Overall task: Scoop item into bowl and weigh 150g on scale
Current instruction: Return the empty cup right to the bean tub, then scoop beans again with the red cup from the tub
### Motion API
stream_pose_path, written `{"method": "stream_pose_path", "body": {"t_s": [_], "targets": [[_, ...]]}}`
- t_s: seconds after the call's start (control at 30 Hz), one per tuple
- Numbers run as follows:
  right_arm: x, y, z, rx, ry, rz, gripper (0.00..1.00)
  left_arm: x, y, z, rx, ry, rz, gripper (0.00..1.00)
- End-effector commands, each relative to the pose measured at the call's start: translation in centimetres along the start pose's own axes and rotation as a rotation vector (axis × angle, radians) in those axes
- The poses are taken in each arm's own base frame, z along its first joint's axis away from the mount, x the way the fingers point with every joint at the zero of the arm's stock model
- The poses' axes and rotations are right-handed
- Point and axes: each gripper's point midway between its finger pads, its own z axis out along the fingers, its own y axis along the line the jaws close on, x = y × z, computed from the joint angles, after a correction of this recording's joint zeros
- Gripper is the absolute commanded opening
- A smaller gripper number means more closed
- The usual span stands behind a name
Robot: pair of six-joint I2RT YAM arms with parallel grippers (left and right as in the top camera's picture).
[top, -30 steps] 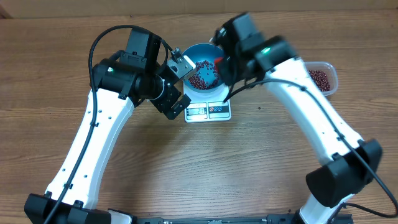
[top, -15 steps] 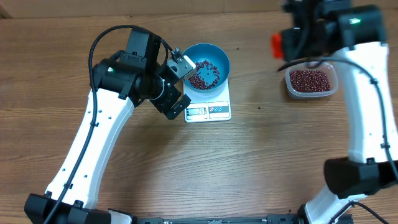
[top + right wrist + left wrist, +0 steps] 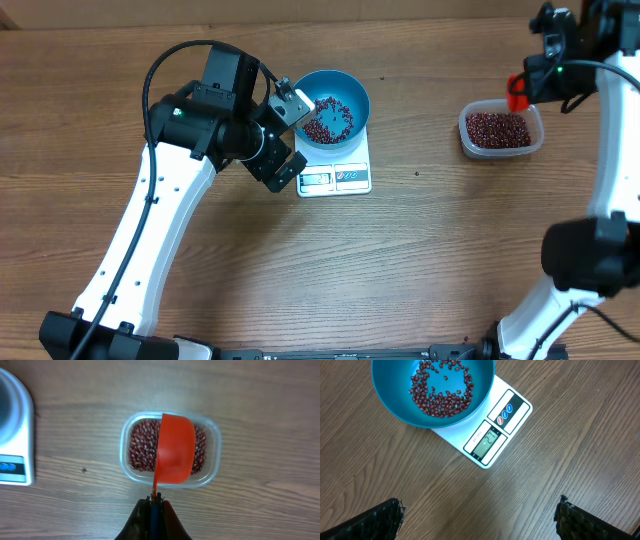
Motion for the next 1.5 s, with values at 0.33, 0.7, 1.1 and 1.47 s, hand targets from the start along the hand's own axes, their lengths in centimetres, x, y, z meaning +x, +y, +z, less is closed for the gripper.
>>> {"method": "stream_pose_path", "body": {"t_s": [0.33, 0.7, 1.1, 1.47], "targets": [[2.6, -3.3, 8.8, 0.082, 0.255, 0.116, 0.04, 0.2, 0.1, 0.3, 0.005, 0.009, 0.01, 1.0], [2.4, -3.8, 10.5, 0.072, 0.257, 0.141, 0.04, 0.2, 0.1, 0.3, 0.005, 0.009, 0.009, 1.0], [3.4, 0.6, 11.5, -0.177, 0.283, 0.105, 0.04, 0.2, 0.1, 0.3, 0.005, 0.009, 0.01, 1.0], [3.0, 2.0, 11.4, -0.37, 0.229, 0.176, 0.04, 0.2, 0.1, 0.3, 0.005, 0.009, 0.009, 0.99]]}}
